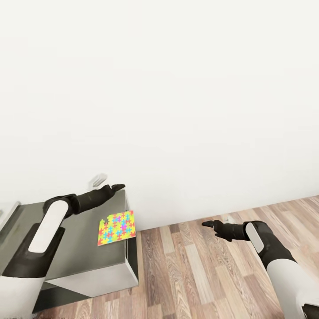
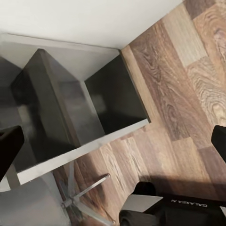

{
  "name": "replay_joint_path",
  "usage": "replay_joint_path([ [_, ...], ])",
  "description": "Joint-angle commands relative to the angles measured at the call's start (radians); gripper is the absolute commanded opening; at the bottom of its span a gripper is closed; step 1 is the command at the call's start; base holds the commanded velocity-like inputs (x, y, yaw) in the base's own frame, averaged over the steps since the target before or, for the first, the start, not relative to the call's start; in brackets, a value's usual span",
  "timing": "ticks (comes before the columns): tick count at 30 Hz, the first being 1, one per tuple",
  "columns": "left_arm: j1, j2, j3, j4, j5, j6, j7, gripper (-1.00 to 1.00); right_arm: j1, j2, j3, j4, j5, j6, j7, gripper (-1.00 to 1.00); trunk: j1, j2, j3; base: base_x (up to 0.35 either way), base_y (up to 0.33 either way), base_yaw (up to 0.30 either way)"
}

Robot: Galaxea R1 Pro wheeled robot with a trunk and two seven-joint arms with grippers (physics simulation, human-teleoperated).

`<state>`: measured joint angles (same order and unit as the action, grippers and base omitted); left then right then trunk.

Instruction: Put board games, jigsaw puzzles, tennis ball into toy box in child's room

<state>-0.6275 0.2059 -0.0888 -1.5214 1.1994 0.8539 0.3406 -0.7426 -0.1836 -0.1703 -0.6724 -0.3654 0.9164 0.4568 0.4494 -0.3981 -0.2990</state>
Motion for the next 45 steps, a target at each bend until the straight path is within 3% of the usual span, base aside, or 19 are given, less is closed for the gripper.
replay_joint_path([
  [1, -0.008, -0.012, 0.0, -0.012, 0.039, 0.006, 0.049, 1.0, -0.001, 0.0, -0.004, 0.0, 0.005, 0.006, 0.007, 1.0, 0.001, -0.002, -0.002, 0.0, 0.0, 0.204],
  [6, -0.031, -0.043, 0.006, -0.04, 0.192, 0.017, 0.228, 1.0, -0.001, -0.006, -0.007, 0.001, 0.001, 0.009, 0.018, 1.0, 0.001, -0.002, -0.002, 0.0, 0.0, 0.238],
  [9, -0.053, -0.056, 0.006, -0.047, 0.254, 0.019, 0.339, 1.0, -0.007, -0.01, -0.008, 0.005, 0.0, 0.012, 0.049, 1.0, 0.001, -0.002, -0.002, 0.0, 0.0, 0.263],
  [11, -0.07, -0.064, 0.004, -0.05, 0.283, 0.018, 0.398, 1.0, -0.021, -0.015, -0.01, 0.02, -0.001, 0.024, 0.087, 1.0, 0.001, -0.002, -0.002, 0.0, 0.0, 0.271],
  [12, -0.092, -0.083, 0.002, -0.055, 0.32, 0.014, 0.466, 1.0, -0.059, -0.045, -0.011, 0.107, 0.0, 0.073, 0.195, 1.0, 0.001, -0.002, -0.001, 0.0, 0.0, 0.282],
  [21, -0.108, -0.136, 0.002, -0.066, 0.345, 0.012, 0.548, 1.0, -0.1, -0.112, -0.007, 0.231, 0.003, 0.121, 0.419, 1.0, 0.001, -0.002, 0.003, 0.0, 0.0, 0.286],
  [25, -0.118, -0.157, -0.006, -0.066, 0.345, 0.012, 0.568, 1.0, -0.104, -0.138, -0.006, 0.24, 0.004, 0.129, 0.461, 1.0, 0.001, -0.002, 0.005, 0.0, 0.0, 0.288],
  [31, -0.124, -0.161, -0.014, -0.066, 0.347, 0.017, 0.582, 1.0, -0.114, -0.176, -0.006, 0.246, 0.002, 0.131, 0.516, 1.0, 0.001, -0.002, 0.007, 0.0, 0.0, 0.289],
  [38, -0.129, -0.168, -0.017, -0.067, 0.347, 0.021, 0.583, 1.0, -0.12, -0.201, -0.003, 0.249, 0.007, 0.131, 0.624, 1.0, 0.024, -0.044, -0.01, 0.0, 0.0, 0.293],
  [42, -0.143, -0.176, -0.026, -0.067, 0.347, 0.019, 0.585, 1.0, -0.121, -0.203, -0.003, 0.254, 0.008, 0.131, 0.635, 1.0, 0.039, -0.072, -0.023, 0.0, 0.0, 0.218],
  [45, -0.161, -0.208, -0.04, -0.066, 0.347, 0.015, 0.595, 1.0, -0.12, -0.201, -0.003, 0.27, 0.009, 0.131, 0.63, 1.0, 0.05, -0.093, -0.032, 0.0, 0.0, 0.079],
])
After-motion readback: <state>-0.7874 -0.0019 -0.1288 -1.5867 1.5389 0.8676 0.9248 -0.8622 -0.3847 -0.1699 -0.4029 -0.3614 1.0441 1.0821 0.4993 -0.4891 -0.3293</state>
